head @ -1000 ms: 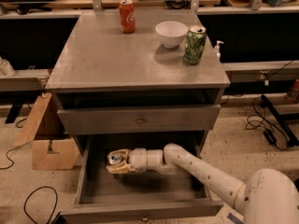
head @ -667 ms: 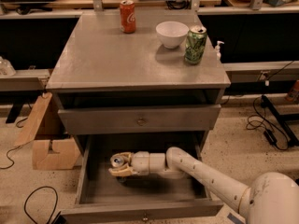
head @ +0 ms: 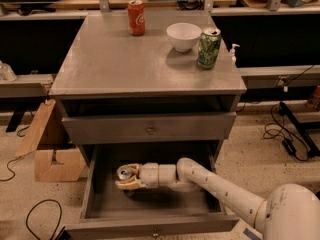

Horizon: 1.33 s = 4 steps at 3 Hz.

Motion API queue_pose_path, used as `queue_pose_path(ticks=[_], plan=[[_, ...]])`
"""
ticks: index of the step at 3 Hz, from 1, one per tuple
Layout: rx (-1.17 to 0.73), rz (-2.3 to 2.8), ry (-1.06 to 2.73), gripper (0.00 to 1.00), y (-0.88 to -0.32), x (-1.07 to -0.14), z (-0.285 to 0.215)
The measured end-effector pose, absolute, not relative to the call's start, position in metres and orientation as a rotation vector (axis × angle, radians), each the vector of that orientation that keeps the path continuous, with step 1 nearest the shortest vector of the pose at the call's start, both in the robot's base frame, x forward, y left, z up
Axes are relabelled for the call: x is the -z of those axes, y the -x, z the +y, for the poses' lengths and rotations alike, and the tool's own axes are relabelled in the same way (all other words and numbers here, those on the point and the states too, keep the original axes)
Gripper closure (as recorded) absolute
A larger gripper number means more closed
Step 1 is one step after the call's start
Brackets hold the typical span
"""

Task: Place redbull can into middle drawer

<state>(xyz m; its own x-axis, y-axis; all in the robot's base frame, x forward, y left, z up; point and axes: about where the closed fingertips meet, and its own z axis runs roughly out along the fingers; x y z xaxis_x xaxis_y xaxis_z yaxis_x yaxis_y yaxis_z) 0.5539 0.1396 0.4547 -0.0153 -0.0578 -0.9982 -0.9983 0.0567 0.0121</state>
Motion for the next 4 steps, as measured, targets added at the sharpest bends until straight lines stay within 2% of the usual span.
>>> queue_pose_path(ticks=[2,3,4], plan=[[-1.157,1.283,1.206,0.15,-0.5518,-0.4553,0.144],[-1.161,1.281,1.208,0.0,-0.5509,-0.4556,0.1459],[-1.161,1.281,1.208,0.0,-0.5509,-0.4556,0.1459]])
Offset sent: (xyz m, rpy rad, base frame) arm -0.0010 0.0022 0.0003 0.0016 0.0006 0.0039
